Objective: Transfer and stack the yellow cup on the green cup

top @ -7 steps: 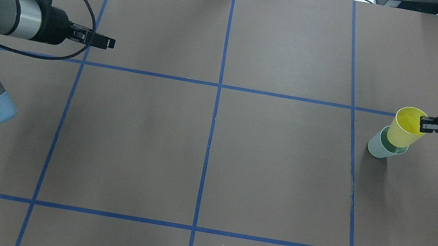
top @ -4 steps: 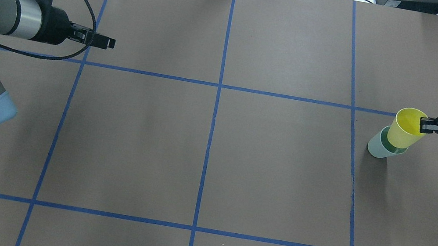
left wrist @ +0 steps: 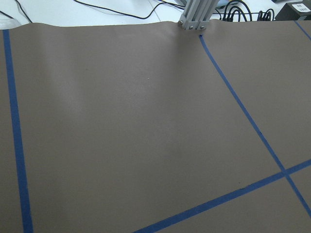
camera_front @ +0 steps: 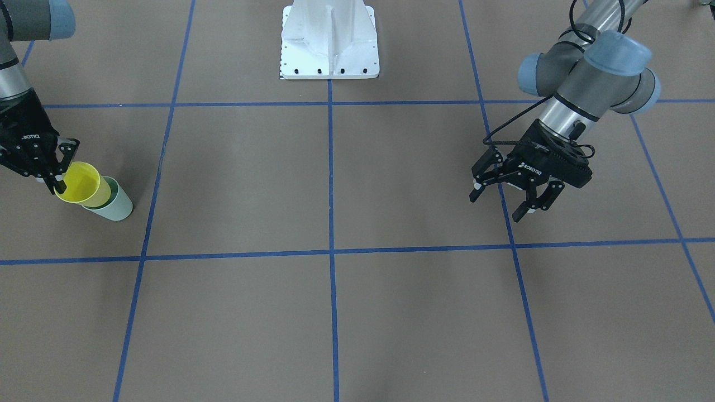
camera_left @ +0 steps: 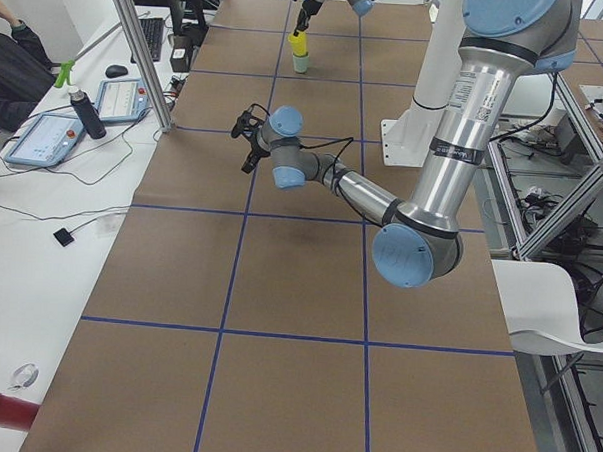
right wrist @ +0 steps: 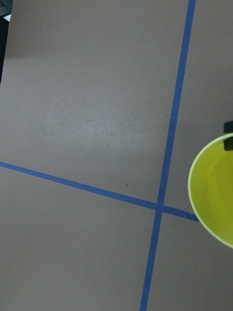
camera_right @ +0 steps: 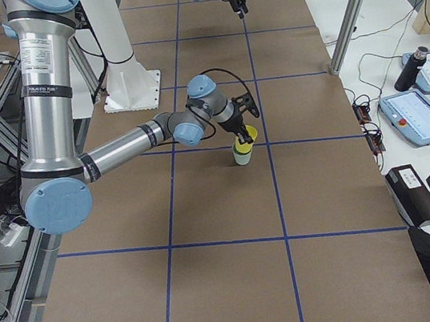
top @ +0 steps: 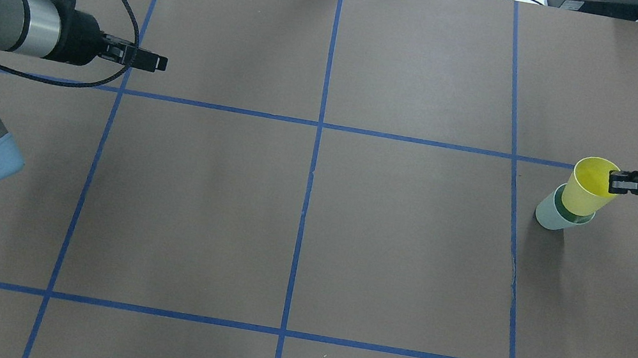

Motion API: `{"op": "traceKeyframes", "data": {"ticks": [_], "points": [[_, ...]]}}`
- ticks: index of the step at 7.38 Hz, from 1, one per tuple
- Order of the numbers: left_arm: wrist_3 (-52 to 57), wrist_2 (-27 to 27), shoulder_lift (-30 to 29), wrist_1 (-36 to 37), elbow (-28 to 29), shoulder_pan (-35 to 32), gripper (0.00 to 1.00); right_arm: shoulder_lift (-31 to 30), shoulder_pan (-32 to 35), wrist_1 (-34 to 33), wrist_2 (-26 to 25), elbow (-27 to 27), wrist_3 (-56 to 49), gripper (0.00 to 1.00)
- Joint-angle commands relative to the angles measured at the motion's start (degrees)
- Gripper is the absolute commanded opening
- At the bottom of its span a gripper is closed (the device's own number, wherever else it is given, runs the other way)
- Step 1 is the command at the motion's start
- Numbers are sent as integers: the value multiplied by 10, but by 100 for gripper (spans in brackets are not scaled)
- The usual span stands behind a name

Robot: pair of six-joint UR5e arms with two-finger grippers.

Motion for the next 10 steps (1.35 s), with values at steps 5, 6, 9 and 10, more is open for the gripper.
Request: {"op": "traceKeyframes", "data": {"ticks": [5,6,9,10], "points": [[0,0,0,0,0,0,100,7,-10,0,0,-14,1,0],[0,0,0,0,0,0,100,7,-11,0,0,-14,1,0],[0,0,0,0,0,0,100,7,-13,0,0,-14,1,14],[0,0,0,1,0,0,100,7,-12,1,0,-14,1,38]]}}
